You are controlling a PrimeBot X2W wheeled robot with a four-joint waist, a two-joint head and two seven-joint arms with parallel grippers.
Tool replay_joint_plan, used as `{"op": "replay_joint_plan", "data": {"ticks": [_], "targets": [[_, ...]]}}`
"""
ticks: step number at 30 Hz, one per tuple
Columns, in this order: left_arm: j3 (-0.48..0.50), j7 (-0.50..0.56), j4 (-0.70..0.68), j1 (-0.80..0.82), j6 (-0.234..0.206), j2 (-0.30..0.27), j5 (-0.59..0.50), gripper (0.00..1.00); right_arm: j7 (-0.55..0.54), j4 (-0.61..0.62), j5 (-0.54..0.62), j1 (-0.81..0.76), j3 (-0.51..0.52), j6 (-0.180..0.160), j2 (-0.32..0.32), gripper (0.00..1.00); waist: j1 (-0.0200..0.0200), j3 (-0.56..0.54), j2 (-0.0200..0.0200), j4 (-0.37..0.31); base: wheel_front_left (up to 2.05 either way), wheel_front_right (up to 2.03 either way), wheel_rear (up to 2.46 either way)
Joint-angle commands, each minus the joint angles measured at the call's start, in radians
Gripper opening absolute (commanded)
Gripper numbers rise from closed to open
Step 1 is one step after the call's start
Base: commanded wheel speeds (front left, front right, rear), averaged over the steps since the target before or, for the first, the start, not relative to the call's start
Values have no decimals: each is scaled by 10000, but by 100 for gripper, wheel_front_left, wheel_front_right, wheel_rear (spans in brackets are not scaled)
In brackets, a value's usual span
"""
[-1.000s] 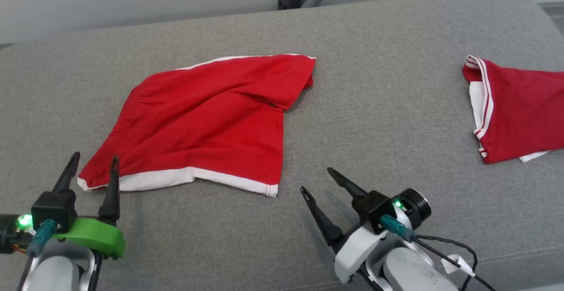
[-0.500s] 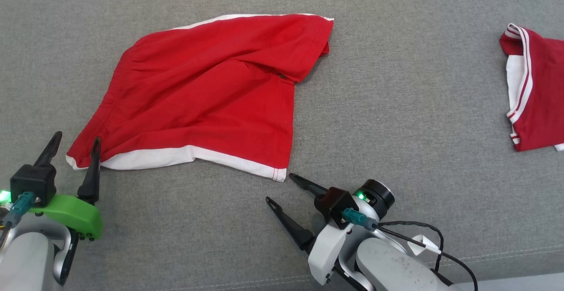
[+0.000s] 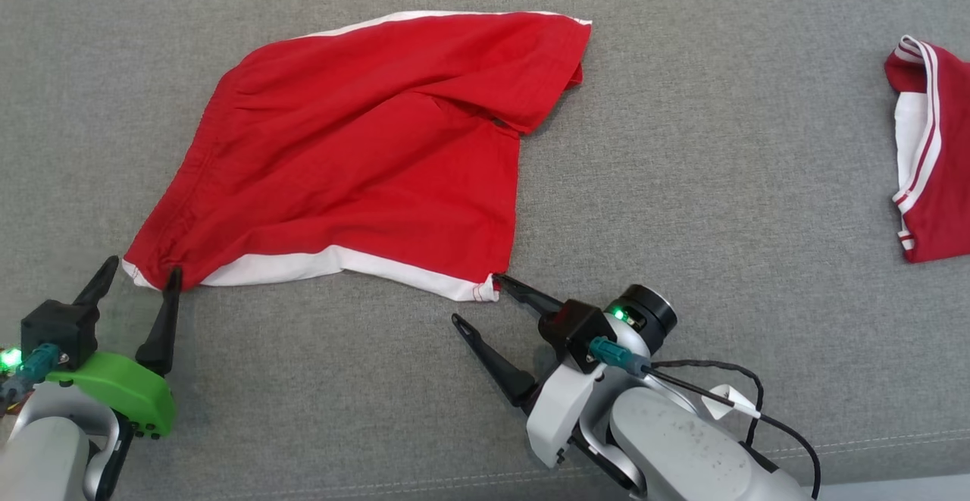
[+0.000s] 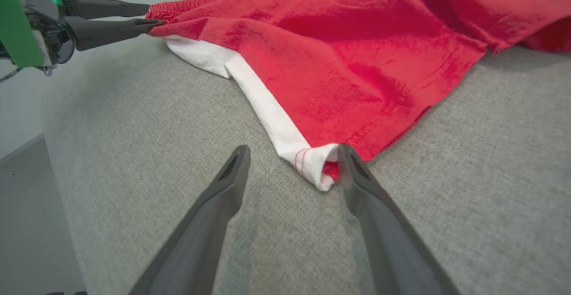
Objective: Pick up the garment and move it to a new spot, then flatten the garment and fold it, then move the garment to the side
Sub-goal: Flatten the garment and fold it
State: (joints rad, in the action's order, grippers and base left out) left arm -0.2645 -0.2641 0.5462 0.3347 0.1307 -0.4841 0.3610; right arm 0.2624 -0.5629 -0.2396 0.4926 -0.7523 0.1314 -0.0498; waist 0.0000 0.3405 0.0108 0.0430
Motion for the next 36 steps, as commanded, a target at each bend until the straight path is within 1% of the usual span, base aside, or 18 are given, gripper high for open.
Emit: {"op": "replay_joint_plan", "data": {"ticks": [1,5,7,8,9,11,13,17,18,20,21,22,23,24,28,31,34,36], "targets": [[-293,3,85,233,-5,-221,248,100,30,12,61,114,0,-16,-19,100,0,52,-108,8,0,0,0],[-861,3,190,434,-12,-598,749,100,30,67,7,221,-42,-16,-19,100,0,108,-108,-50,0,0,0],[-1088,5,210,515,-11,-754,971,100,30,104,-34,230,-60,-16,-19,97,0,132,-108,-77,0,0,0],[-1180,3,226,561,-11,-844,1043,100,30,112,-53,234,-74,-16,-19,91,0,142,-108,-87,0,0,0],[-1291,3,253,591,-13,-912,1136,100,30,116,-69,243,-94,-16,-19,81,0,149,-108,-95,0,0,0],[-1479,3,318,653,-13,-1001,1223,100,31,111,-131,257,-155,-16,-17,51,0,156,-108,-107,0,0,0],[-1687,3,382,706,-13,-1069,1397,100,31,106,-164,281,-206,-16,-19,45,0,157,-108,-109,0,0,0],[-1996,5,489,797,-13,-1166,1606,100,31,124,-259,306,-249,-16,-17,41,0,167,-108,-96,0,0,0],[-2134,5,510,827,-13,-1178,1674,100,31,144,-299,305,-250,-16,-17,37,0,175,-108,-84,0,0,0],[-2502,6,559,910,-13,-1177,1824,100,31,179,-333,319,-192,-16,-19,21,0,180,-108,-40,0,0,0],[-2730,42,581,974,-13,-1165,1872,71,31,184,-389,296,-147,-16,-20,3,0,175,-108,-20,0,0,0],[-2920,60,614,1055,-13,-1169,1980,43,31,179,-384,287,-134,-16,-18,0,0,170,-108,-6,0,0,0],[-3107,122,675,1126,-13,-1177,2127,16,31,184,-415,313,-125,-16,-17,0,0,163,-108,-3,0,0,0],[-3237,129,723,1185,-13,-1206,2243,0,31,184,-448,346,-106,-16,-18,0,0,158,-108,-16,0,0,0],[-3565,98,836,1325,-13,-1400,2791,0,31,408,-665,429,299,-16,-18,0,0,107,-108,-183,0,0,0],[-3651,65,646,1298,-13,-1583,3217,0,31,653,-738,450,845,-16,-26,0,0,68,-108,-346,0,0,0],[-3510,36,288,1206,-13,-1762,3753,0,31,904,-752,316,1451,-16,-107,0,0,-11,-108,-485,0,0,0],[-3268,12,-49,1102,-13,-1751,4158,0,30,1059,-760,173,1785,-16,-225,0,0,-86,-108,-554,0,0,0]]}}
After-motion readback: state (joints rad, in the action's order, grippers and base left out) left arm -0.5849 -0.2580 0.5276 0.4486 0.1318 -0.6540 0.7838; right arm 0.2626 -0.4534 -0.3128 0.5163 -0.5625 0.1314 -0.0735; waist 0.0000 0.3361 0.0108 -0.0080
